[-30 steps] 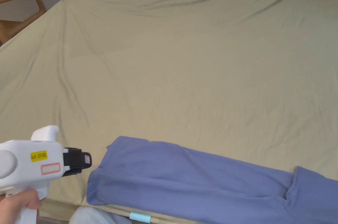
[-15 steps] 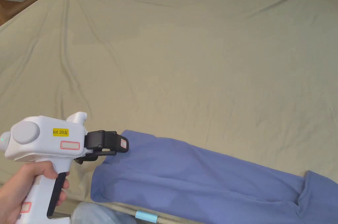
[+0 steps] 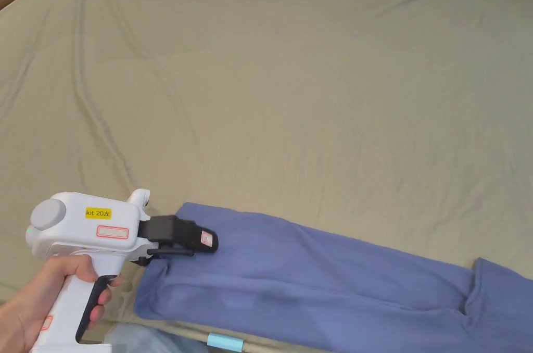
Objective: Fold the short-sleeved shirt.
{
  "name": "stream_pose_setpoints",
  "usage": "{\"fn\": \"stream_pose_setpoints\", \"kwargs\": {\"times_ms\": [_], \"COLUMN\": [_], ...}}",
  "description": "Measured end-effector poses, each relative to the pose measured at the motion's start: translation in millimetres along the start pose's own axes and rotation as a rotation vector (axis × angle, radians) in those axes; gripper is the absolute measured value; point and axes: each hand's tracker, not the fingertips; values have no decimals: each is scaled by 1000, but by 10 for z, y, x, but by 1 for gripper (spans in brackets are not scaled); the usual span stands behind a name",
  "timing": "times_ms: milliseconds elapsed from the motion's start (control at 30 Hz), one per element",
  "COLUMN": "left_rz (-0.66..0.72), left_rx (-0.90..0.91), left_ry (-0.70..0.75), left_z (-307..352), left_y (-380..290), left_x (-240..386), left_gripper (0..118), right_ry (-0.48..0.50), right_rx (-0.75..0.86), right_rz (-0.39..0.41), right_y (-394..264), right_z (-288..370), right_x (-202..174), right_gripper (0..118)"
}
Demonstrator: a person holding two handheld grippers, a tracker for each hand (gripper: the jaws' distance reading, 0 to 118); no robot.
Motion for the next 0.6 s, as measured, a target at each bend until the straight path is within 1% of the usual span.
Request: {"fn": "stream_pose_setpoints", "kwargs": {"times_ms": [33,67,100,133,167,233,400,433,500,533,567,600], "left_rz": [4,-24,-39,58,87,60,93,83,106,95,116,107], "left_rx": [-32,-60,-69,-81,-59,-5,59,75,93,130,137,162], "left_ry": [72,129,121,-26,-34,40,48,75,128,172,183,215], "left_z": [-82,-176,-222,-234,-214,-155,162,257,407,505,708,847], "left_y": [-120,-162,-192,-240,-169,-191,-281,-285,-312,-322,-113,-115], "left_x": [95,114,103,118,133,178,319,414,437,431,111,111], "left_gripper": [14,14,12,11,9,8,7,7,7,7,7,7], "right_ry": [2,6,8,10,8,14,21,25,34,38,42,49], "right_rx": [-2,-5,-6,-6,-7,-5,6,9,16,18,20,22], "right_rz": [0,-1,-2,-3,-3,2,-2,-5,-6,-6,-4,-1], "right_y": [-9,4,0,-5,-6,11,56,60,61,59,56,60], "right_z": [-5,-27,-29,-29,-23,-17,13,15,10,12,15,8], "right_x": [-12,21,18,11,3,-11,-30,-27,-16,-15,-14,-5], "right_gripper": [0,0,0,0,0,0,0,0,0,0,0,0]}}
